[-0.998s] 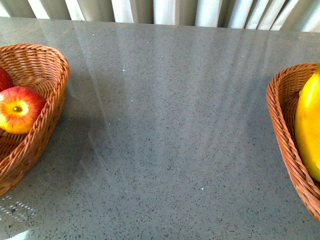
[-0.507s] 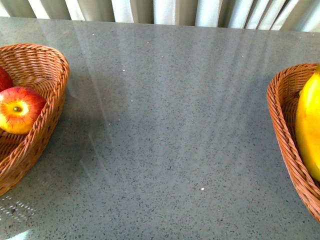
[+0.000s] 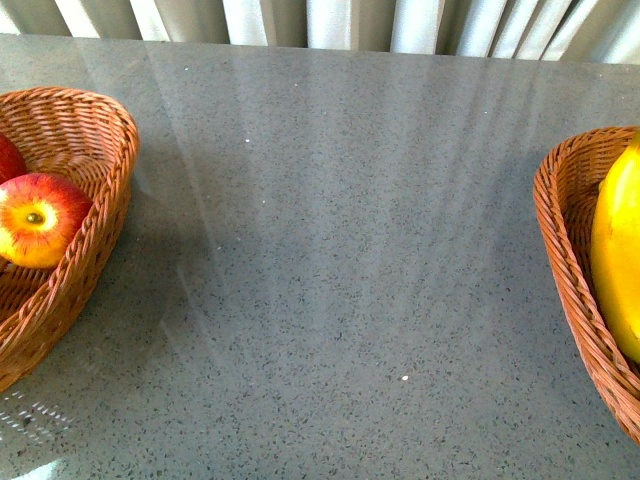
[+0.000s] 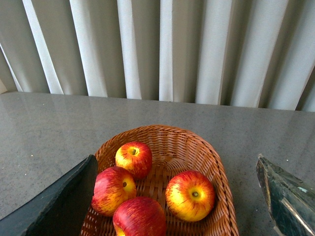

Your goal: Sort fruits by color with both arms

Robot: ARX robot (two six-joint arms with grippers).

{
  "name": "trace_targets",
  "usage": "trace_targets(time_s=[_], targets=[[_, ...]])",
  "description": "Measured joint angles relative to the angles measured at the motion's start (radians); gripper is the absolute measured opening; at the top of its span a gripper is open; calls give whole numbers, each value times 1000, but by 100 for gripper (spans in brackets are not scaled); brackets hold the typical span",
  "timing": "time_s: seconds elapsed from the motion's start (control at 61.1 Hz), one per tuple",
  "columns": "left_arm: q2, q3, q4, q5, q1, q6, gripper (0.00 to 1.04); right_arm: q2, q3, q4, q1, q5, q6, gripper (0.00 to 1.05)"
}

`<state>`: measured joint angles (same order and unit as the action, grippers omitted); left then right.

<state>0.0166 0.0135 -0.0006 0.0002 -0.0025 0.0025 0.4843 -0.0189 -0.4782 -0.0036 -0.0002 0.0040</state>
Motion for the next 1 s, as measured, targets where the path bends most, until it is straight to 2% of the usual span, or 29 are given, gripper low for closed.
trace_targets(time_s=[0.262, 0.785, 0.884, 0.998], targets=[[0, 0, 0, 0, 0, 0, 96, -153, 0, 146, 0, 0, 0, 2], [0, 0, 0, 0, 0, 0, 96, -309, 0, 303, 0, 0, 0, 2], [0, 0, 0, 0, 0, 0, 96, -437, 0, 460, 1, 2, 0, 2], [0, 0, 0, 0, 0, 0, 96, -475, 0, 475, 2, 1, 0, 2]])
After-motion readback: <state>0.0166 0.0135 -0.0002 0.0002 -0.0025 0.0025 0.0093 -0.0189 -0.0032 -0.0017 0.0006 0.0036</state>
